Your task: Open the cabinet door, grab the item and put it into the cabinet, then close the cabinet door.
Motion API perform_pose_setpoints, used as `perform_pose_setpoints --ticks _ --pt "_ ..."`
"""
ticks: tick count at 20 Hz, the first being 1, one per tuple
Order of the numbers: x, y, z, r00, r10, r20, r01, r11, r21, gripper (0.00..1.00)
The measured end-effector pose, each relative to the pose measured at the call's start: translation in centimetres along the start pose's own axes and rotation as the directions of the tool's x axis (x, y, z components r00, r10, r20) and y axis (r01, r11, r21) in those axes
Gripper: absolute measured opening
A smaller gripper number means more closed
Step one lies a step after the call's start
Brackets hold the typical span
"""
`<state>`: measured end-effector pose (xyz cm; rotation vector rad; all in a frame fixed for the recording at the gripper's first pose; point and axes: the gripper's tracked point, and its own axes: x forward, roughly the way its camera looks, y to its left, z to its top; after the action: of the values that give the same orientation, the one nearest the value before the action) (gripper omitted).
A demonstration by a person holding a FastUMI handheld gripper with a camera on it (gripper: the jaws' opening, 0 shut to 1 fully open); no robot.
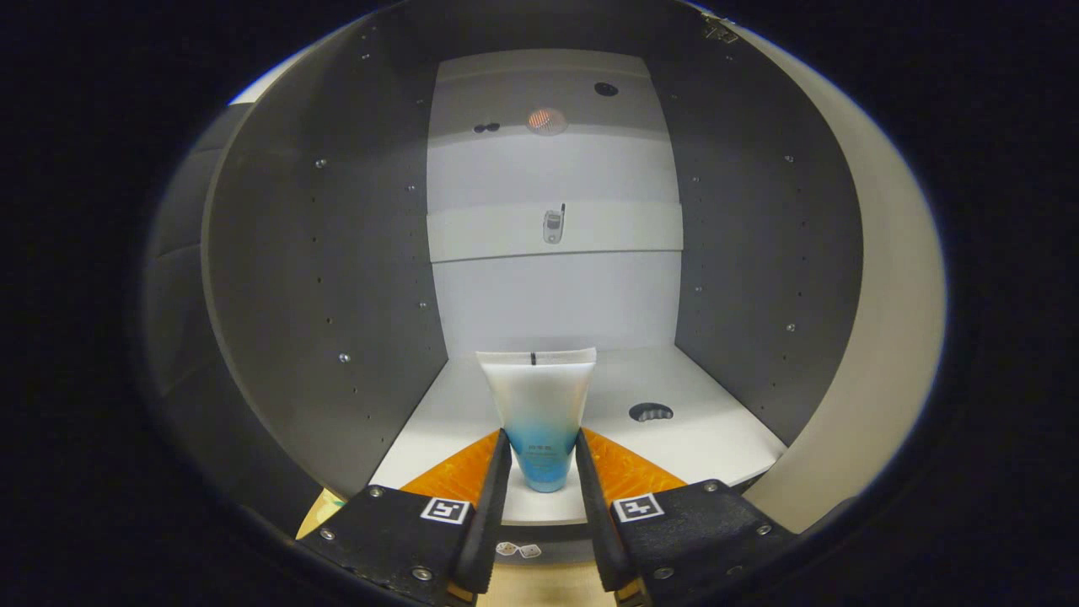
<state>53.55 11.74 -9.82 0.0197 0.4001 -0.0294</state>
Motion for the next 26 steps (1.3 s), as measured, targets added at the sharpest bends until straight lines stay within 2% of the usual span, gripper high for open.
perform_pose_setpoints --ticks 4,8,10,20,26 --pt "0.3 0.0 0.6 1.0 0.002 0.024 -0.002 1.0 0.004 0.57" --pt "-1.7 0.1 1.0 0.999 0.005 0.053 -0.004 1.0 -0.025 0.86" --pt "-3.8 0.2 1.4 0.996 0.015 0.085 -0.011 0.999 -0.047 0.93" --pt "-16.9 0.3 3.2 0.966 0.089 0.241 -0.08 0.996 -0.049 0.93" --pt "-24.3 -0.2 1.8 0.952 0.123 0.28 -0.121 0.992 -0.027 0.93"
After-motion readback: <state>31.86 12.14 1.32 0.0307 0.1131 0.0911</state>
